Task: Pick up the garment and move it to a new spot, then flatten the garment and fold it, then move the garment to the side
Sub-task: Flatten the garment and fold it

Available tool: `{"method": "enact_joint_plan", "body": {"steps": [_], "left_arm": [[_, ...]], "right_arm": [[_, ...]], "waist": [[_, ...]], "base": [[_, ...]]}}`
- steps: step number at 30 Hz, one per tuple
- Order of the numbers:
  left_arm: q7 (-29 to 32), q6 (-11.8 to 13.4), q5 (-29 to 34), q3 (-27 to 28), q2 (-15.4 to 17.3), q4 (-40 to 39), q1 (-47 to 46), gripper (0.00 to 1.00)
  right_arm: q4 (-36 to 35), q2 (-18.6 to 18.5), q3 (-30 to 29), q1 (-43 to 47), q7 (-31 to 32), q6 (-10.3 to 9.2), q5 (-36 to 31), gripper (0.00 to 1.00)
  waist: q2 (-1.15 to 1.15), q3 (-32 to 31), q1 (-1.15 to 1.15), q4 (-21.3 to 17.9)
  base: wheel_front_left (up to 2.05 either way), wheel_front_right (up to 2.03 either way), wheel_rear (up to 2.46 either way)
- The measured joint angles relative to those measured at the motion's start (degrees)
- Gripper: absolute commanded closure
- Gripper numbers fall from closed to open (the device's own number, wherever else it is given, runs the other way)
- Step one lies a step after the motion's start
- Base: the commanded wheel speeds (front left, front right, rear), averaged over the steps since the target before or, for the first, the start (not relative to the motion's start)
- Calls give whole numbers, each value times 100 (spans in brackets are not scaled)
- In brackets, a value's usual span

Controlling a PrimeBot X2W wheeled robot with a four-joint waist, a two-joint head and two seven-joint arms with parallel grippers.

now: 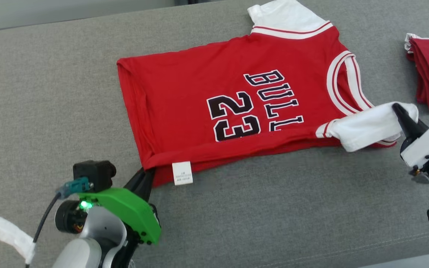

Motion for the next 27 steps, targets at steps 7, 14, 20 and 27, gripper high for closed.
{"method": "enact_joint_plan", "body": {"steps": [7, 14, 20, 27], "left_arm": [[488, -18, 18, -144, -100, 724, -966, 100], [388, -67, -5, -164, -156, 965, -1061, 0], [93, 65, -189, 63, -116, 569, -318, 0], [36, 151, -302, 47, -175, 456, 2, 0]], "right_arm": [[989, -167, 322, -1138, 283, -1, -501, 100], [1427, -405, 655, -1560, -448, -1, -579, 0], [1188, -906, 1102, -994, -745, 0, -308, 0], [1050, -1430, 1254, -306, -639, -1, -361, 0]], "waist": [[0, 396, 0, 172], [0, 578, 0, 297], [0, 445, 0, 219], [0, 520, 0, 111]], "base": [[0, 0, 0], [0, 0, 0], [0, 0, 0], [0, 0, 0]]}}
